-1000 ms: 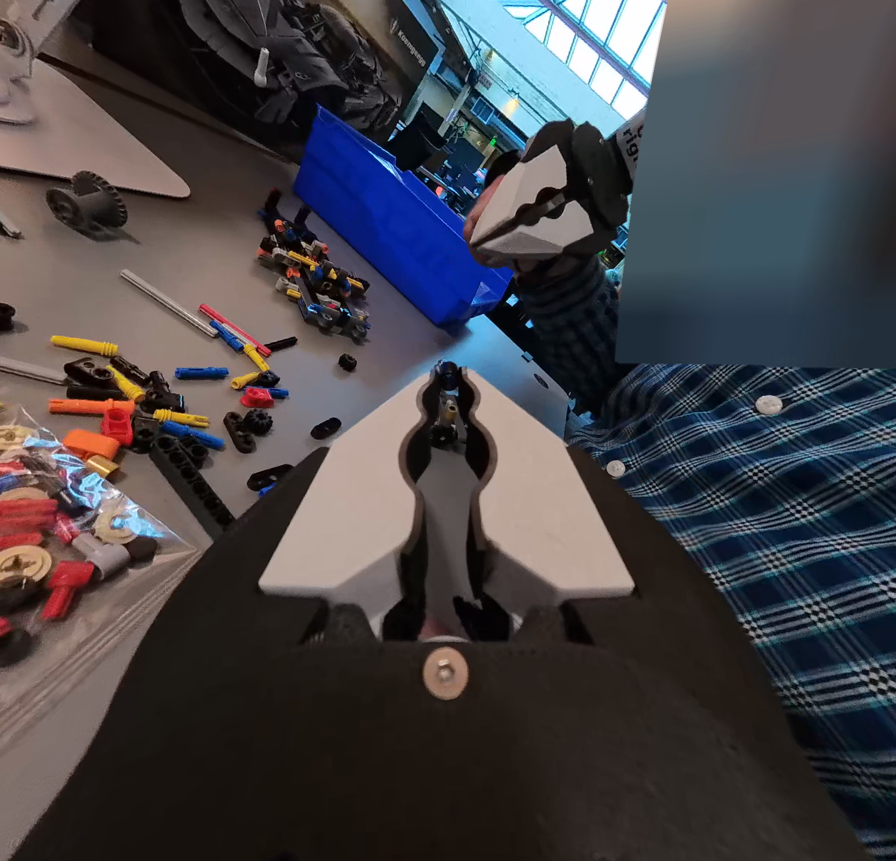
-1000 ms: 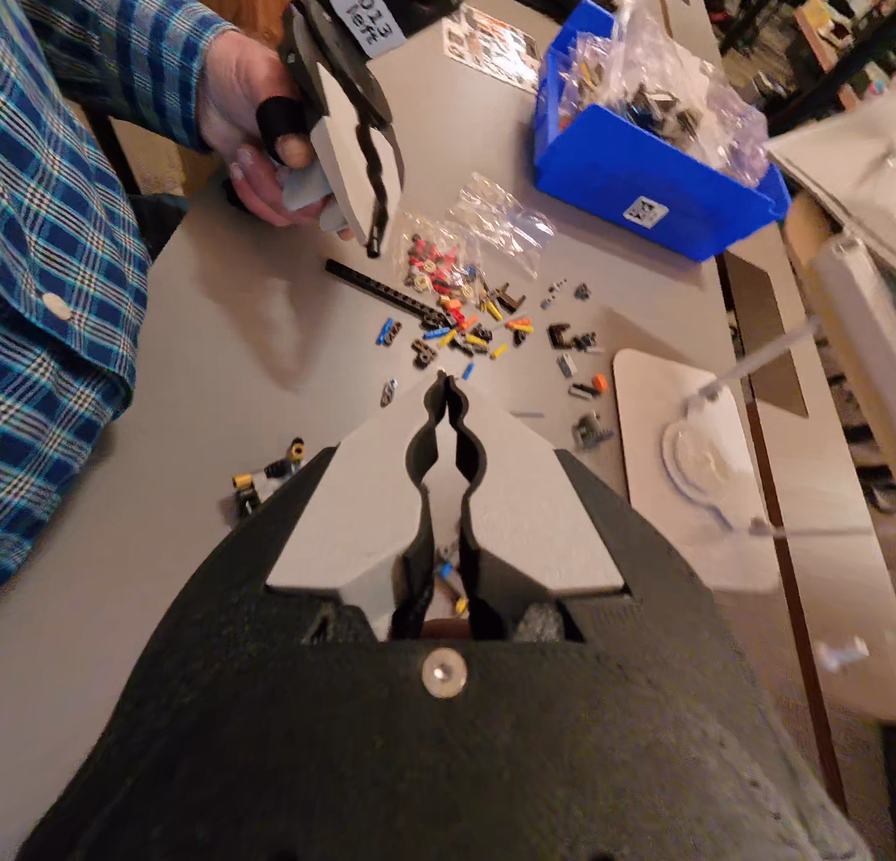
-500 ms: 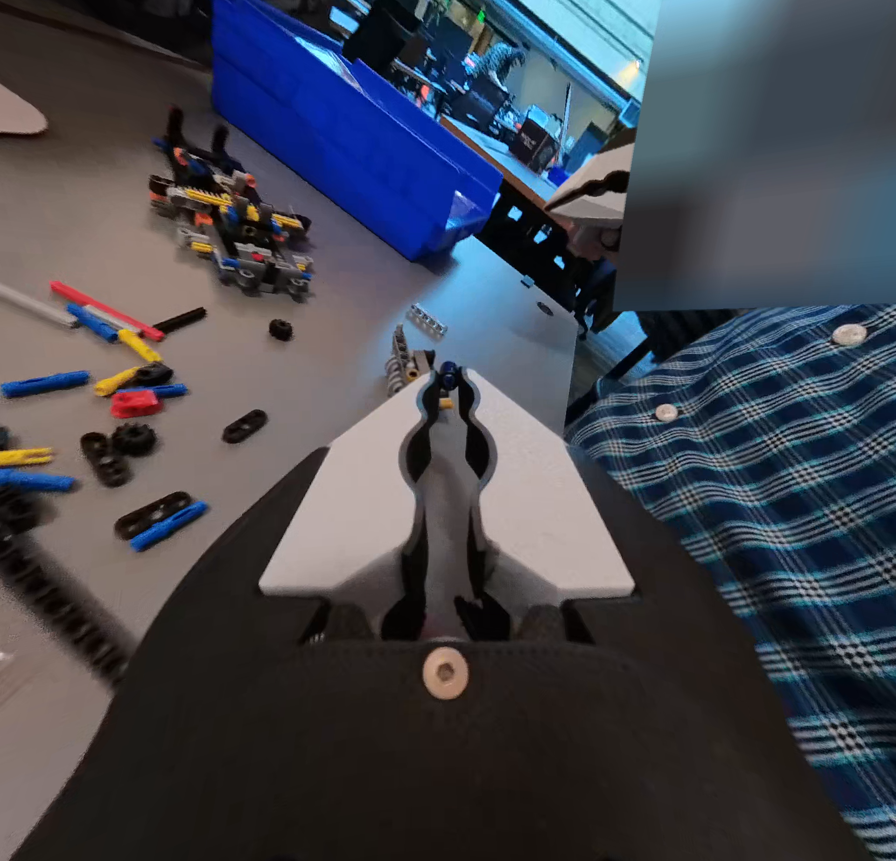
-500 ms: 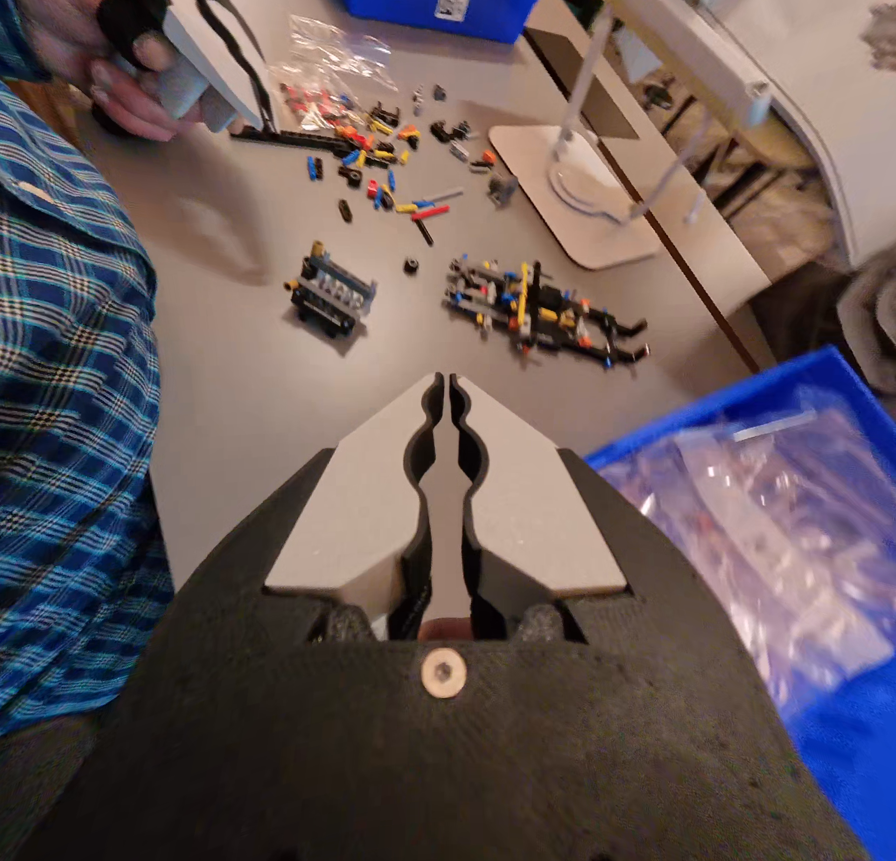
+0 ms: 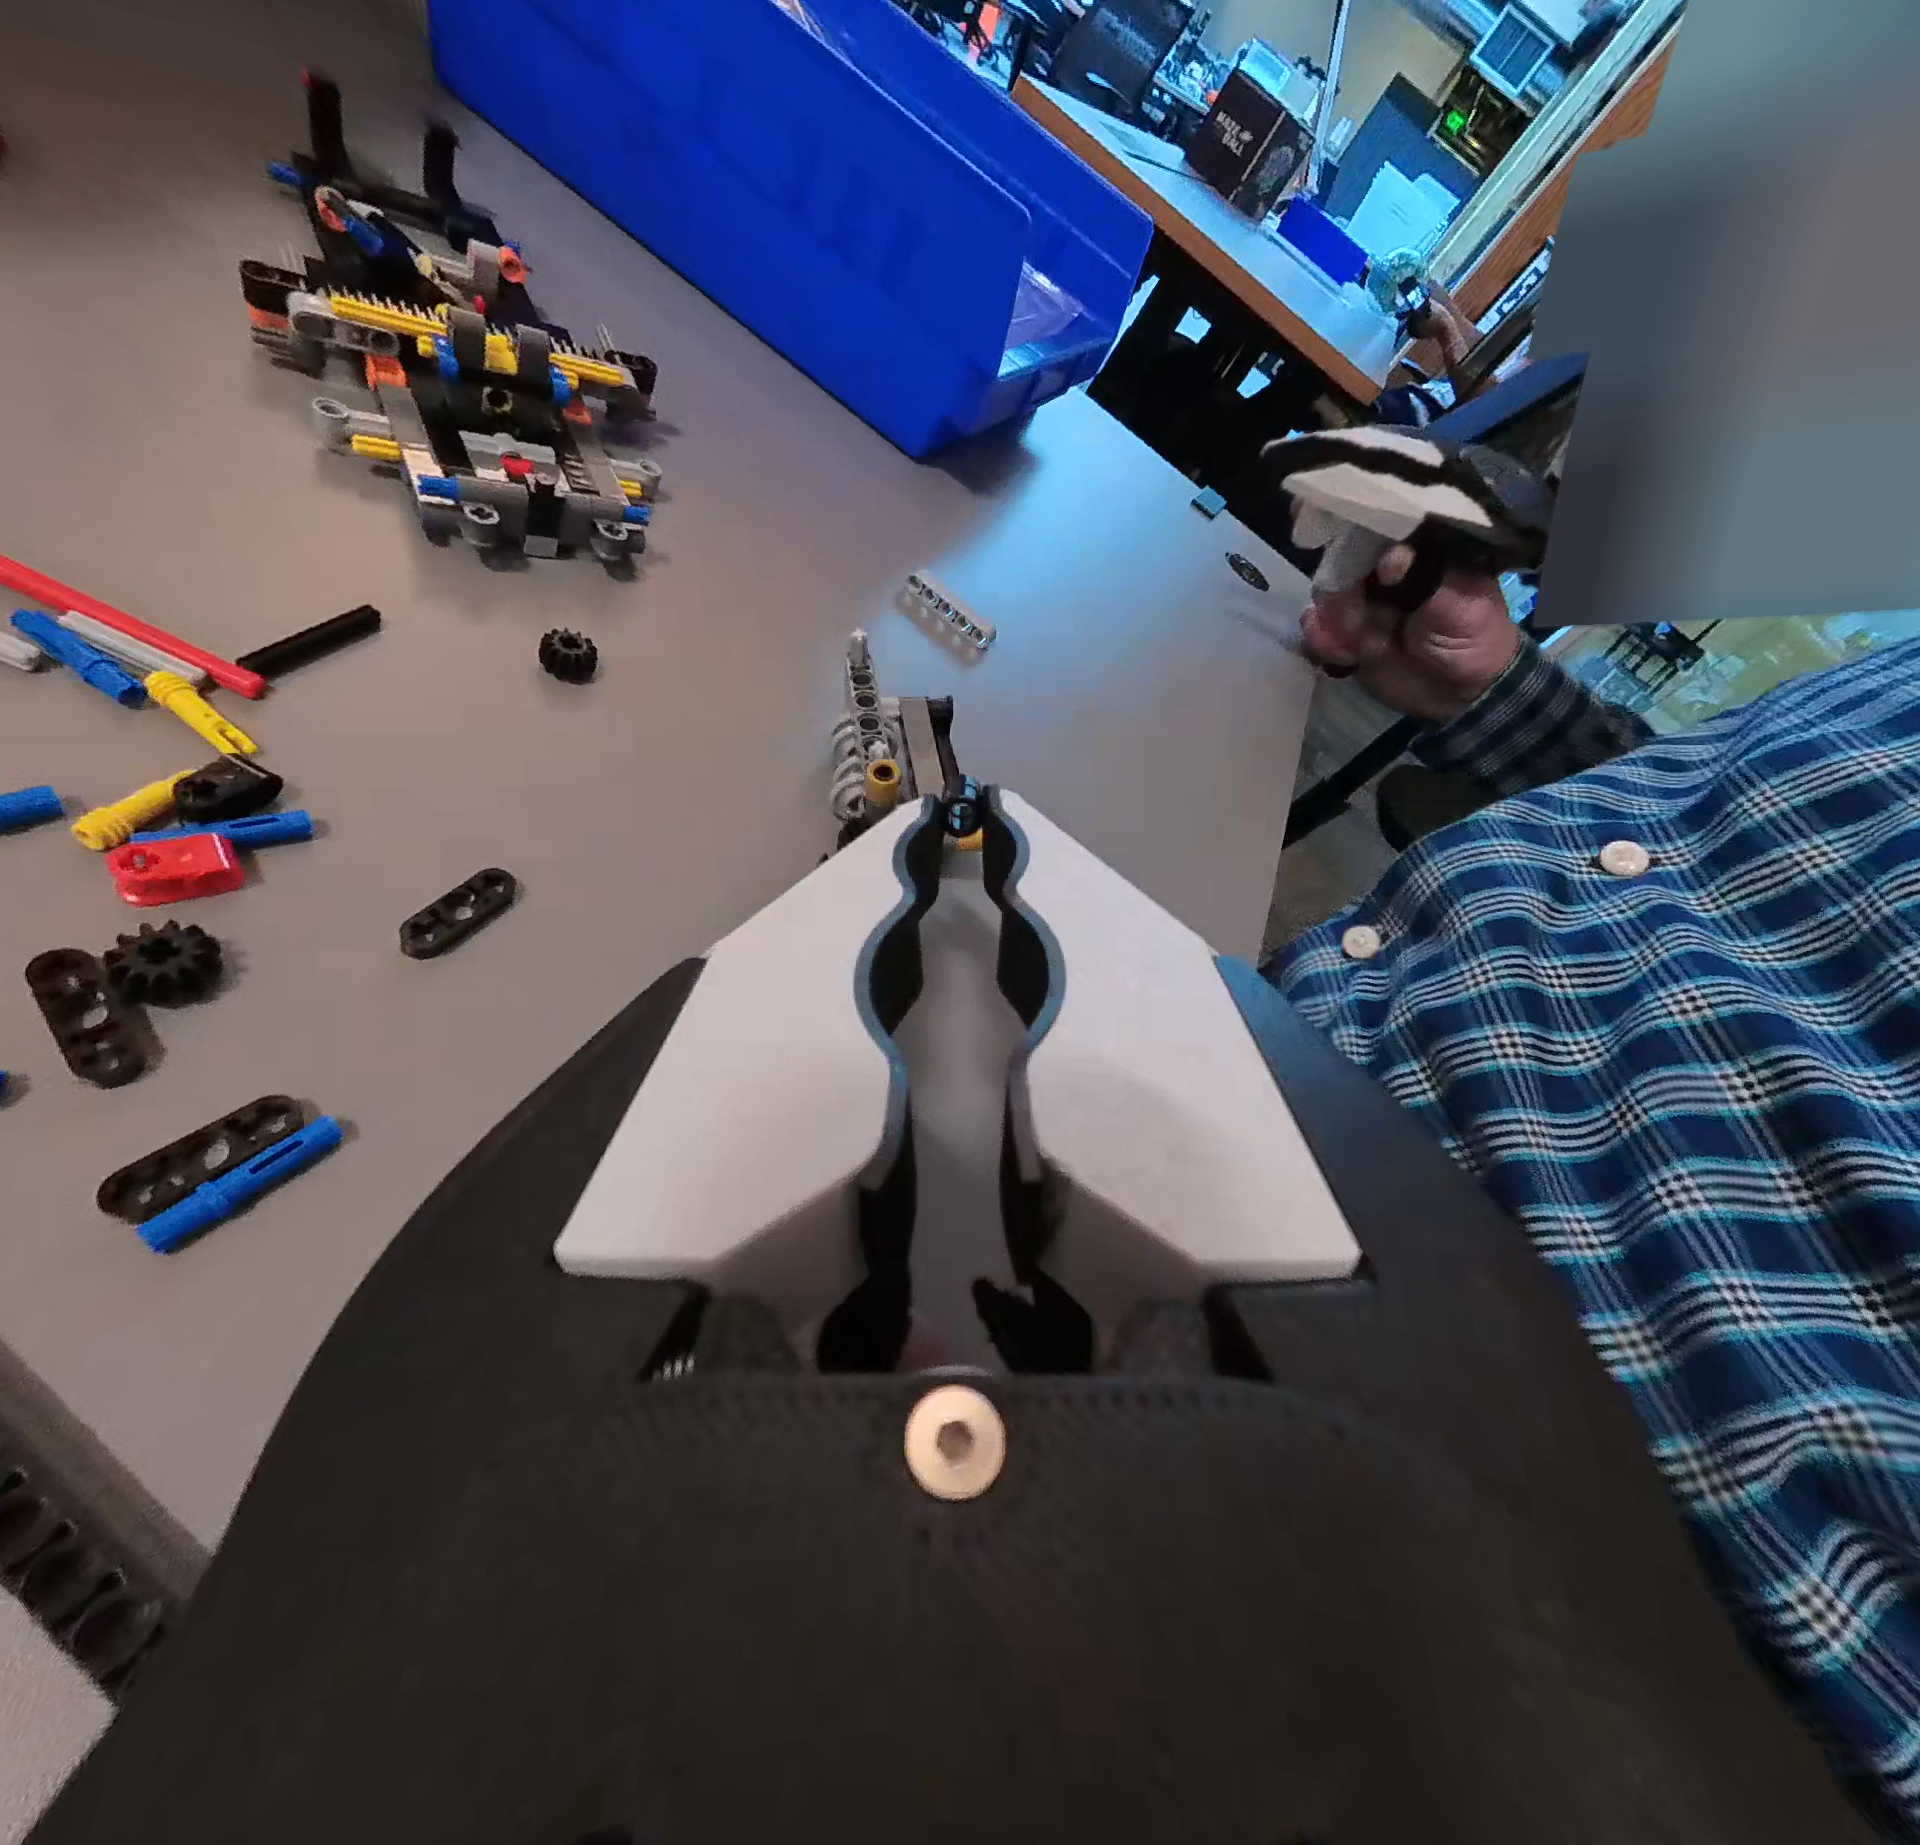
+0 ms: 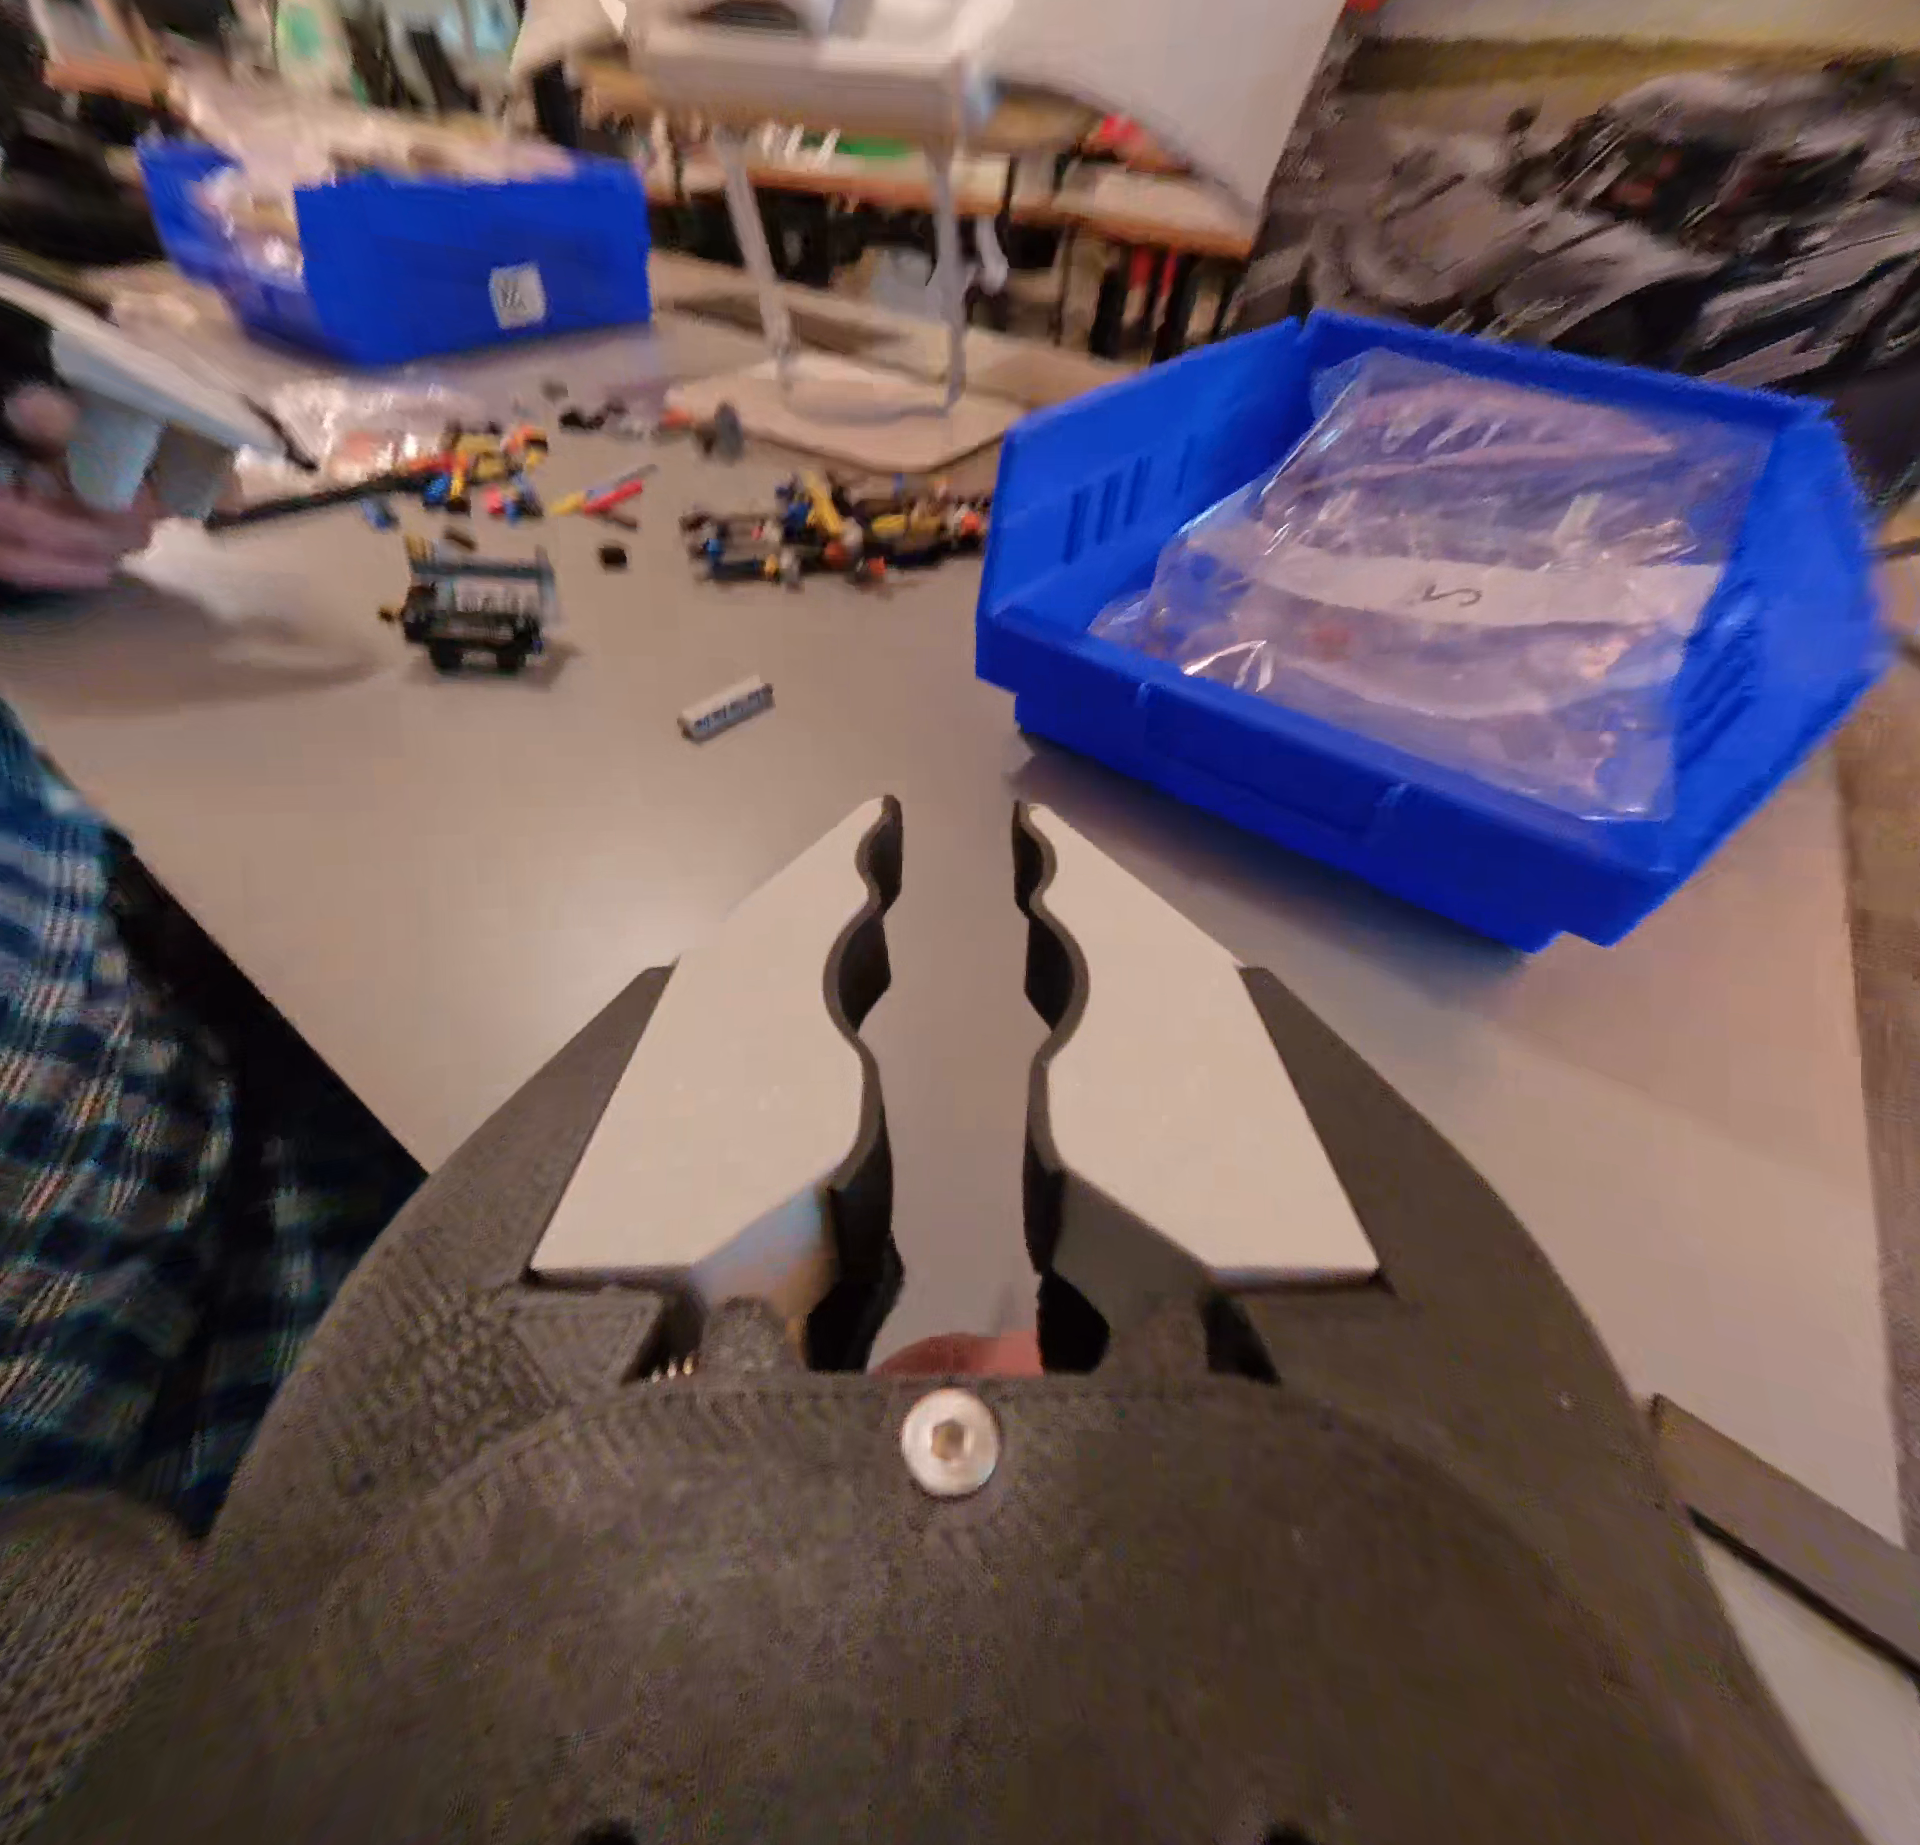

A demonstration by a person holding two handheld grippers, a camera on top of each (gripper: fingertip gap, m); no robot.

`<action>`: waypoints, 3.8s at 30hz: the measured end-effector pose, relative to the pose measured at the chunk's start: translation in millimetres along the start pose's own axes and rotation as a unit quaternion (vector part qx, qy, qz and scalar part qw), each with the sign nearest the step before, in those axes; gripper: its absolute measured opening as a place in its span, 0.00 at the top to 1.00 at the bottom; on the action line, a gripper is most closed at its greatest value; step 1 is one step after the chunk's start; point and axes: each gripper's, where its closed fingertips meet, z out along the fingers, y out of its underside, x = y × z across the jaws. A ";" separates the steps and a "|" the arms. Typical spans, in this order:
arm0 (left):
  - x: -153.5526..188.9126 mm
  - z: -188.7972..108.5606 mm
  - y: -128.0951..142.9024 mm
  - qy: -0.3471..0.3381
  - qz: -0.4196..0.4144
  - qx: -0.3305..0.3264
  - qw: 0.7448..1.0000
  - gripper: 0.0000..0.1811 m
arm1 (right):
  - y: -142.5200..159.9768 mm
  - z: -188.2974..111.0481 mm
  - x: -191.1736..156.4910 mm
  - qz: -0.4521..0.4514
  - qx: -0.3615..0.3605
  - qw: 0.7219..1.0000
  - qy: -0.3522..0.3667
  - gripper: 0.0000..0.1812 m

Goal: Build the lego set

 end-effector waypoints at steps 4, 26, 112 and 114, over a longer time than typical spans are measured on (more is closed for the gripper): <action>-2.3 0.4 -0.8 -0.002 -0.009 0.003 1.000 0.97 | -6.3 -11.9 0.0 -0.019 0.058 0.998 0.027 0.95; -0.6 14.7 10.9 0.002 -0.011 -0.048 0.999 0.97 | -20.1 -28.9 -4.3 0.004 0.132 0.991 -0.024 0.97; -12.6 21.1 16.8 -0.051 -0.012 -0.068 0.996 0.97 | 26.0 -270.9 -174.1 0.193 0.006 0.974 0.115 0.86; -11.4 20.1 15.3 -0.046 -0.013 -0.062 0.997 0.97 | 16.9 -241.7 -182.4 0.204 0.007 0.976 0.080 0.86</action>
